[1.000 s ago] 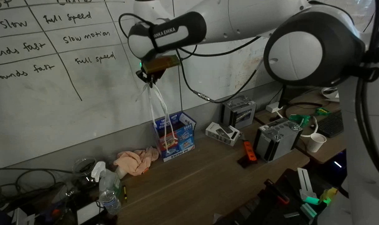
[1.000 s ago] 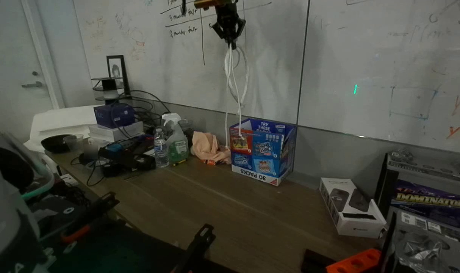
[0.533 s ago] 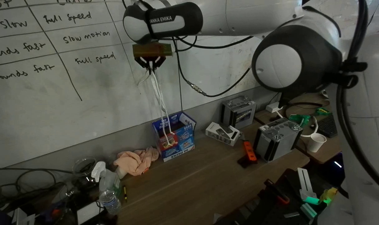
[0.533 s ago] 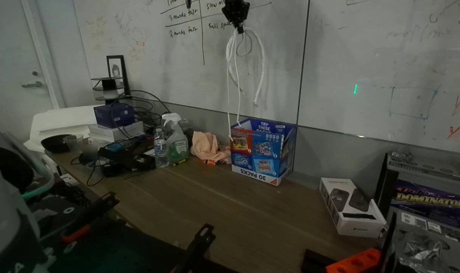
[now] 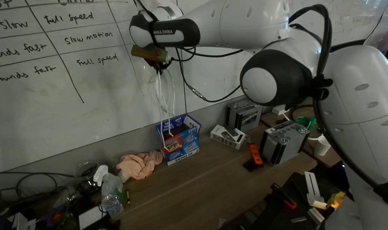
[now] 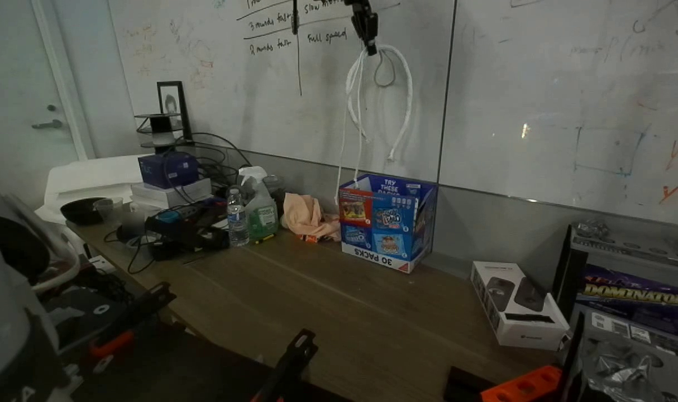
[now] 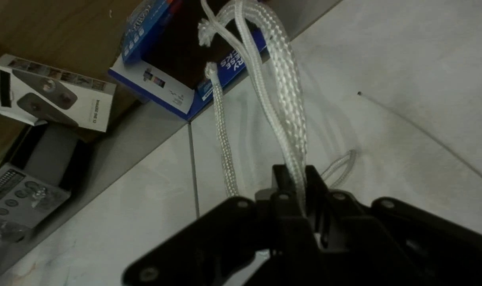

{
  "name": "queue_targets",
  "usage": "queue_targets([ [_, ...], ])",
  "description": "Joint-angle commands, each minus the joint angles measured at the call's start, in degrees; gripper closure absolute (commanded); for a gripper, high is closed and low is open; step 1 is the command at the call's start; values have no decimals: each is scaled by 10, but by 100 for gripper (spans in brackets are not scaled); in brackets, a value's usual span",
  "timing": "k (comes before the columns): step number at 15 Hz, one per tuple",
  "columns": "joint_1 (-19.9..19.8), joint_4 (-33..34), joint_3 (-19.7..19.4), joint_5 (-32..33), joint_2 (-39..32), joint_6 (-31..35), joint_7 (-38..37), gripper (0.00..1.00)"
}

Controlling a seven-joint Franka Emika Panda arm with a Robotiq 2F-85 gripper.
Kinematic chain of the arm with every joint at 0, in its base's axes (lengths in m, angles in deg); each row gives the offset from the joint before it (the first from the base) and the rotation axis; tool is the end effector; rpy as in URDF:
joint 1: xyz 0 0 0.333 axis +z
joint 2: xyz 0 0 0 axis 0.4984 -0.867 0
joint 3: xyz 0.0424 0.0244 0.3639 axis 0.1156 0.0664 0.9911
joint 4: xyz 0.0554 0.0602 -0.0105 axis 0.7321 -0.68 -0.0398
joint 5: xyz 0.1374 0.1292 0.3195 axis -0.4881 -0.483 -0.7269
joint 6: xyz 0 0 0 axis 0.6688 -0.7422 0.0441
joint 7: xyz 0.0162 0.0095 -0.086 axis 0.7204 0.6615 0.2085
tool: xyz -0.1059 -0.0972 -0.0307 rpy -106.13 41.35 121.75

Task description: Put the strings in the box

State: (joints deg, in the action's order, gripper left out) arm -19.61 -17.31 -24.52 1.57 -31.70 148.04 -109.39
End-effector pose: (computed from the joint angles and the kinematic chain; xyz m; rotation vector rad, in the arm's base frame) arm 0.7927 0.0662 0.5285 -2.7604 1.3391 -0.6656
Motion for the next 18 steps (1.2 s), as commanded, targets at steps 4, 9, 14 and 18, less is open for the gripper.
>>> queue_targets([
  [4,4,74,-53,12,-53,-9,-182,97],
  [9,18,60,-91,27,-77,7,-336,97],
  [14,49,52,-131,61,-112,-7,-500,97],
  [18,70,56,-146,78,-140,-22,-580,97],
])
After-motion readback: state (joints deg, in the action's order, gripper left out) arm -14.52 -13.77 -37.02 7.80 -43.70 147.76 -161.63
